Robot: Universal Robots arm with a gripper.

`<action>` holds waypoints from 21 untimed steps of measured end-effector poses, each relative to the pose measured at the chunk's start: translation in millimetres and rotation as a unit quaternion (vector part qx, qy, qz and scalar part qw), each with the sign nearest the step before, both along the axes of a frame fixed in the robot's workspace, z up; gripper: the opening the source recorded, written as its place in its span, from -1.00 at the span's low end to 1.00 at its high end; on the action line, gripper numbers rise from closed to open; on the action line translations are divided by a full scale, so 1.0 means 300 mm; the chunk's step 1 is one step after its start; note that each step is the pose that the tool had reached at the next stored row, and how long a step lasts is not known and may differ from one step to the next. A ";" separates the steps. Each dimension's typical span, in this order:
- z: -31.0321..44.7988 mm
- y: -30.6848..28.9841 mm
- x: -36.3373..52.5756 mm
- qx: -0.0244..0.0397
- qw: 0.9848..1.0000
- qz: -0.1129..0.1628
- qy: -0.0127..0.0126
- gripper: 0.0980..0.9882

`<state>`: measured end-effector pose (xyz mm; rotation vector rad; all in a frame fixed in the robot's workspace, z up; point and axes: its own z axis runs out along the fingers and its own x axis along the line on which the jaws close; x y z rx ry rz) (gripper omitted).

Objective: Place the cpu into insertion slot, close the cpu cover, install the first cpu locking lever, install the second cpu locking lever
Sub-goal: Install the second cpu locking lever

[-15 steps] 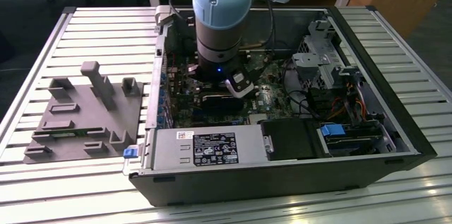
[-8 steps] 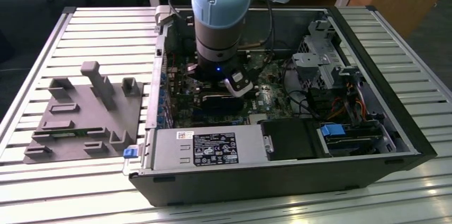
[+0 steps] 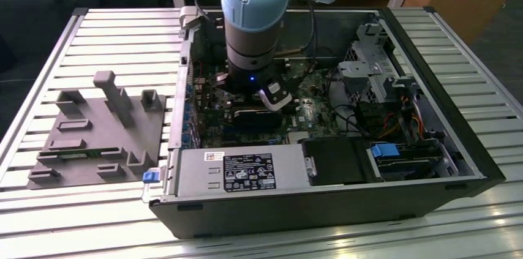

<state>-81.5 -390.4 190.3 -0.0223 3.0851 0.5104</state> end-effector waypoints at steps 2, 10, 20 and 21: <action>-0.001 0.003 -0.001 0.000 1.000 0.000 0.000 -0.98; -0.002 0.009 -0.003 0.000 1.000 0.000 0.000 -0.98; 0.075 0.009 -0.003 0.000 1.000 0.000 0.000 -0.98; 0.085 0.010 -0.003 0.000 1.000 0.000 0.000 -0.98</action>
